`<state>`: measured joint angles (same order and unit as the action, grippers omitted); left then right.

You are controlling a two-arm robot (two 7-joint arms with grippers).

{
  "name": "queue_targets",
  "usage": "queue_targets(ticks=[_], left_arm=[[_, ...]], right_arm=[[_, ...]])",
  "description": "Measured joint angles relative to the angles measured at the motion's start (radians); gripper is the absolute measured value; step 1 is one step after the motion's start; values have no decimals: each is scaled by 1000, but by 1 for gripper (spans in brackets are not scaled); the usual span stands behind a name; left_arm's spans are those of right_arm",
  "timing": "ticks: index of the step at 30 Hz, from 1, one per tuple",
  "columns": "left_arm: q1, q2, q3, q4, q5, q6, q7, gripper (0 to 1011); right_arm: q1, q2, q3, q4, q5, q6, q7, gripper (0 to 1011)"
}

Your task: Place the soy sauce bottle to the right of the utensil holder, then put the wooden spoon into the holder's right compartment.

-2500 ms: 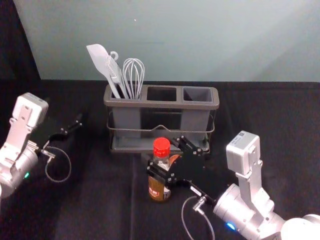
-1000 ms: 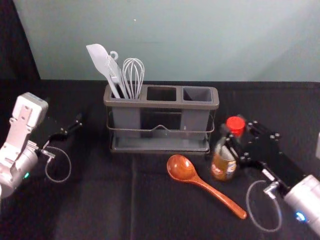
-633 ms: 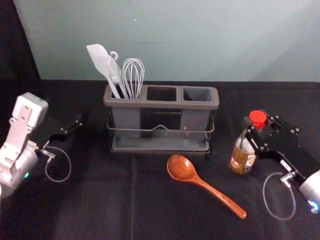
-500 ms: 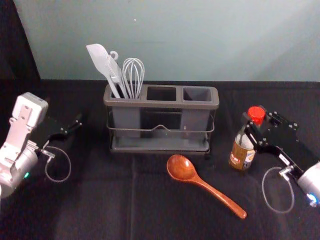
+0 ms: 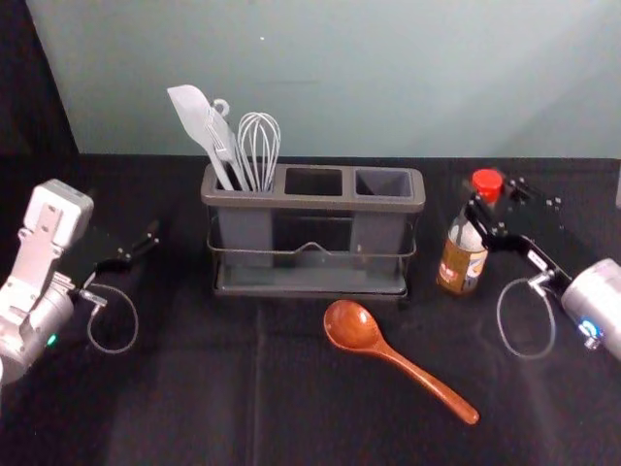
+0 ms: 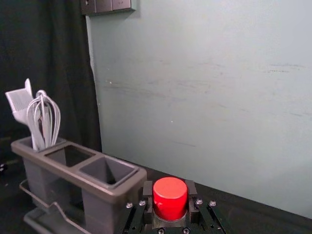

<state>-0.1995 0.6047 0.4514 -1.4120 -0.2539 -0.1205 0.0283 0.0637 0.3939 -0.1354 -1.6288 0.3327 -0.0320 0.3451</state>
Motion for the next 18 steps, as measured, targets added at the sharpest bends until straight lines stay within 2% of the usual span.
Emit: queue_targets(ticks=[8,18], left_arm=[[0,0,0,0,0,0,0,1000],[0,0,0,0,0,0,0,1000]], right_arm=[[49,-21,-25,52,2,7,-8,393],[63,-36,-31,86,3,-24,-12,393]])
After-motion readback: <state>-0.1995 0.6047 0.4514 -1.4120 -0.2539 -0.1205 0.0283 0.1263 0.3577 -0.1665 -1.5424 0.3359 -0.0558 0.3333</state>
